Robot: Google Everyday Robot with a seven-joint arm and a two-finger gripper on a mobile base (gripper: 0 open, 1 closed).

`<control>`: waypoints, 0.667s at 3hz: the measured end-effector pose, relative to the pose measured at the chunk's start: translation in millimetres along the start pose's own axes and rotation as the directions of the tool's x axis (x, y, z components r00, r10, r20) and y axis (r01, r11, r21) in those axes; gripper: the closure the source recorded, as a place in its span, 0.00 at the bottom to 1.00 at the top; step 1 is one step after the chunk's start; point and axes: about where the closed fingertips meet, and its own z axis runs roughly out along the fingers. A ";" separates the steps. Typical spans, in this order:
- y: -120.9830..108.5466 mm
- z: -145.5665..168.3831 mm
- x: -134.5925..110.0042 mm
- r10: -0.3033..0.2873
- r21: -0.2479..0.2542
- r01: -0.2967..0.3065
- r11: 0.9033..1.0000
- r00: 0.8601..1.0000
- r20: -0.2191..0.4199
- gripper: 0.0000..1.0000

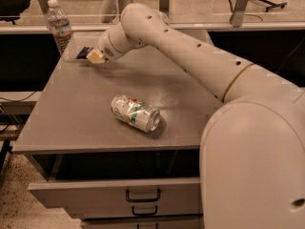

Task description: Move rxbar blueberry near water bottle

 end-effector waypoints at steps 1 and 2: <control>2.5 13.5 5.0 0.020 -0.017 -0.021 1.000 1.000 -0.009 0.82; 3.7 23.3 8.3 0.035 -0.028 -0.036 0.999 0.999 -0.017 0.59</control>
Offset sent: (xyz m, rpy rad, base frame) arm 0.0123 0.0142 -0.0255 0.0021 0.0660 -0.0119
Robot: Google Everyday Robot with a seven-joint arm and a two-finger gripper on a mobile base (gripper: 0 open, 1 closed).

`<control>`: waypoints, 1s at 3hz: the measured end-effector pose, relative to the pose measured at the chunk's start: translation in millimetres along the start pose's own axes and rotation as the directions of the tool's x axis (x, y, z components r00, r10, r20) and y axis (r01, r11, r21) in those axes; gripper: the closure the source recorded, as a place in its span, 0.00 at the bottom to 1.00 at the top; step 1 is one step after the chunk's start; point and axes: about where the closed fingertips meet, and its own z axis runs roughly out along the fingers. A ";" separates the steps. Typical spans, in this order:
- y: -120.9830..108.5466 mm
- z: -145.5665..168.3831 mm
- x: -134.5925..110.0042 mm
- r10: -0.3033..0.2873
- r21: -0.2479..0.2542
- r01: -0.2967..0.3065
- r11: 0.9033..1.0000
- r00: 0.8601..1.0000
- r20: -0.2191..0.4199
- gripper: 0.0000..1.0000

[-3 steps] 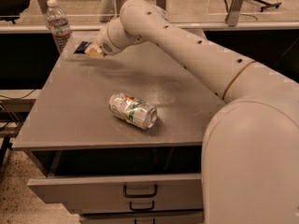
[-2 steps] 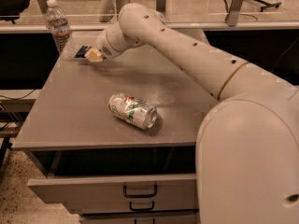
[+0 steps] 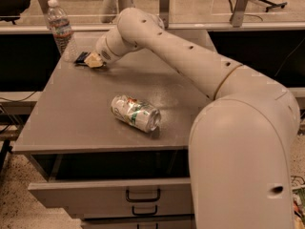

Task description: Move rxbar blueberry near water bottle

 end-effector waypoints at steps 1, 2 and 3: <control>0.1 4.2 4.4 0.009 -0.004 -0.009 1.000 1.000 -0.009 0.38; -0.2 5.9 8.5 0.015 -0.004 -0.015 1.000 1.000 -0.015 0.13; -7.1 -0.8 7.6 0.034 -0.002 -0.034 0.999 0.999 0.003 0.00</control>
Offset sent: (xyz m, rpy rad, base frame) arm 0.0044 -0.0092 -0.0096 -0.0088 0.0201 -0.0227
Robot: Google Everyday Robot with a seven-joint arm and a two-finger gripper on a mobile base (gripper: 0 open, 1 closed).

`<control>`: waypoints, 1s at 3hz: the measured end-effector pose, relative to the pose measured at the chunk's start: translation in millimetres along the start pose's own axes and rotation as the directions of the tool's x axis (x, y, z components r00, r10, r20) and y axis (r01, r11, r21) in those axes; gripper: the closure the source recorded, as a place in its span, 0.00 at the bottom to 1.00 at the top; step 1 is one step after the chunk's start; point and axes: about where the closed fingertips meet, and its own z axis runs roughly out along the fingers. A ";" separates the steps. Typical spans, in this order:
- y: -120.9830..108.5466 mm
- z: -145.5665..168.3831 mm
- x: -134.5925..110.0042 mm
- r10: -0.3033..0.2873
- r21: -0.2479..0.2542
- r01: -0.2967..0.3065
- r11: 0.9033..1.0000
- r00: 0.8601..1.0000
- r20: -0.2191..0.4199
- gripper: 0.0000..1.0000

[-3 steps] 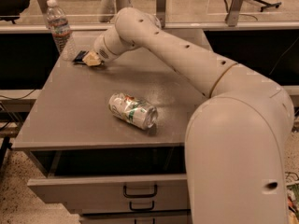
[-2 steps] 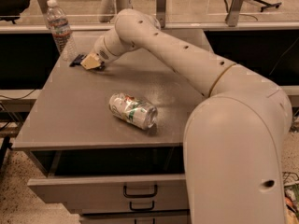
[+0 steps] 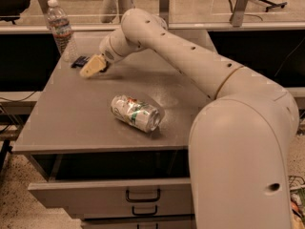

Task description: Move rxbar blueberry near water bottle

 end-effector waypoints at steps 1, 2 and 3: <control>-24.3 -27.8 -5.0 0.036 0.030 -0.038 0.999 0.998 0.056 0.00; -57.3 -80.0 -3.3 0.080 0.043 -0.088 0.995 0.984 0.157 0.00; -97.6 -164.8 5.8 0.074 0.101 -0.105 0.989 0.959 0.272 0.00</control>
Offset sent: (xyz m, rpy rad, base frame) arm 0.0341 -0.1833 0.1216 0.3501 -0.0645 -0.1156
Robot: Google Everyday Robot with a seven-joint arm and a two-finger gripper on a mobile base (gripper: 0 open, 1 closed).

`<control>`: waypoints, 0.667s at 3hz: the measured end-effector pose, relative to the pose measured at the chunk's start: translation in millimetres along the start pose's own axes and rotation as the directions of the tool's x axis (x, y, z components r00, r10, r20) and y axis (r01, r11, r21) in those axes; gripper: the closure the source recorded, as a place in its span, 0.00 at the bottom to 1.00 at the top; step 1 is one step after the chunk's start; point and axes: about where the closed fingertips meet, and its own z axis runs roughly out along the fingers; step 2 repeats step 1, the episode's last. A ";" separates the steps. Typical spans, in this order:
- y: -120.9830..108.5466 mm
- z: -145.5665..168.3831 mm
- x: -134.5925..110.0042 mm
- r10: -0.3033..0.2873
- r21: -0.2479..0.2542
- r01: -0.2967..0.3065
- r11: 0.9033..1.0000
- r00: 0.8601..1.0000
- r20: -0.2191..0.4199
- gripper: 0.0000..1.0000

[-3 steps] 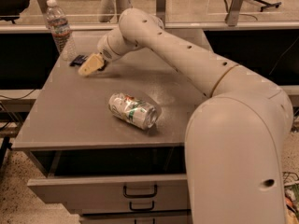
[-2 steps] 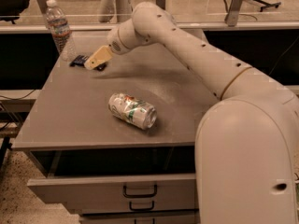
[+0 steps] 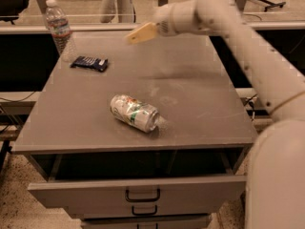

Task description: Move rxbar blueberry near water bottle

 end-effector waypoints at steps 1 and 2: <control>-9.3 -12.6 -2.2 -0.005 0.020 0.005 1.000 1.000 0.011 0.00; -9.3 -12.6 -2.2 -0.005 0.020 0.005 1.000 1.000 0.011 0.00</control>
Offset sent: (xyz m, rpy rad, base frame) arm 0.0000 0.0000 0.0000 0.0000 0.0000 0.0000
